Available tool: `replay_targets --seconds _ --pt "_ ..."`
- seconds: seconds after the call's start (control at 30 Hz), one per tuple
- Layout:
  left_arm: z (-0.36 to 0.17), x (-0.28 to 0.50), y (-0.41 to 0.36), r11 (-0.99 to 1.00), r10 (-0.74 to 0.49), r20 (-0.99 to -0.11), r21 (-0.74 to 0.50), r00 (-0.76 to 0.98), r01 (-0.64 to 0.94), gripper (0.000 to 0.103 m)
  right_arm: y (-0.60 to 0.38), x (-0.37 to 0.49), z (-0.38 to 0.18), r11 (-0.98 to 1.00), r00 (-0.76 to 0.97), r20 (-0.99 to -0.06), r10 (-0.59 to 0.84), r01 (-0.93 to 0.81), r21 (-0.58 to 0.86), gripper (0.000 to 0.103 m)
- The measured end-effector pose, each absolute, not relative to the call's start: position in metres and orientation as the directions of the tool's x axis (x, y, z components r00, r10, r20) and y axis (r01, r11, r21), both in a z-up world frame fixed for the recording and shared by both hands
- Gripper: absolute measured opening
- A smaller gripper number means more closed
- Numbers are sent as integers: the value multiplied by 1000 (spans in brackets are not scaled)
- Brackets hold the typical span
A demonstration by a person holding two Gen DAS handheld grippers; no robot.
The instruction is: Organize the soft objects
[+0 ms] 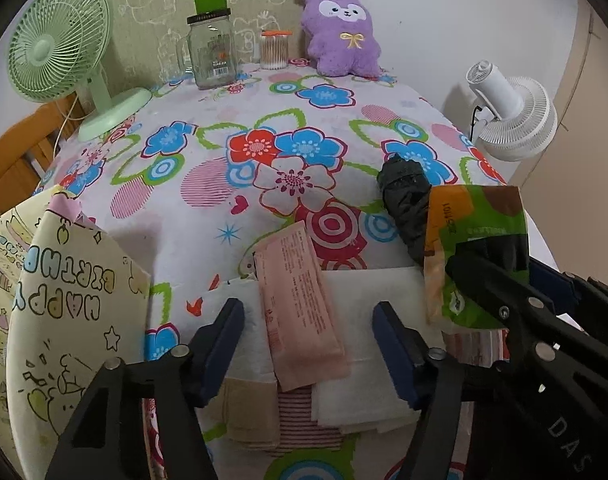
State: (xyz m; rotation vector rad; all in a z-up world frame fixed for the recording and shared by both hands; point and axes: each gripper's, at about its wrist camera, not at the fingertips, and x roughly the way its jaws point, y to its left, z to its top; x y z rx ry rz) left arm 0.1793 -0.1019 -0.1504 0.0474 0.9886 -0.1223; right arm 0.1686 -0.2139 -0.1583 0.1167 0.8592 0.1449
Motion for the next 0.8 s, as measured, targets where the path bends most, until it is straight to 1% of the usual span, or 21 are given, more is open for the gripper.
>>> replay_targets --seconds 0.03,0.07,0.1,0.13,0.2,0.23,0.33,0.4,0.5,0.6,0.8 --pt "-150 179 -102 992 -85 -833 -17 547 128 56 -214 169 -159 983 643 -746 175 -79 163 35" --pt "-150 179 -102 990 -96 -833 -24 544 138 44 -215 170 -160 983 641 -747 176 -76 166 35" --pt "-152 179 -102 987 -119 -840 -43 530 153 40 -215 170 -160 983 640 -748 176 -75 168 35" --pt "-152 180 -102 987 -120 -839 -46 530 151 39 -215 171 -161 982 638 -749 178 -73 172 35" --pt "-151 179 -101 988 -114 -837 -39 535 149 29 -214 171 -162 983 638 -750 177 -71 171 35" --pt "-150 179 -101 988 -115 -836 -39 537 151 29 -214 171 -162 983 638 -750 175 -71 169 35" --pt "-148 177 -99 987 -120 -830 -43 544 152 22 -213 170 -161 983 640 -749 173 -70 168 35" --pt "-146 175 -99 987 -123 -826 -44 550 156 16 -213 170 -161 984 641 -748 171 -70 165 35" --pt "-144 173 -99 986 -121 -823 -36 555 162 11 -211 168 -160 984 645 -745 170 -71 163 35" --pt "-142 171 -100 986 -114 -820 -22 561 167 7 -209 165 -158 983 645 -744 174 -71 167 35" --pt "-137 165 -100 985 -117 -820 -22 560 174 4 -208 158 -152 982 651 -736 184 -82 173 35"
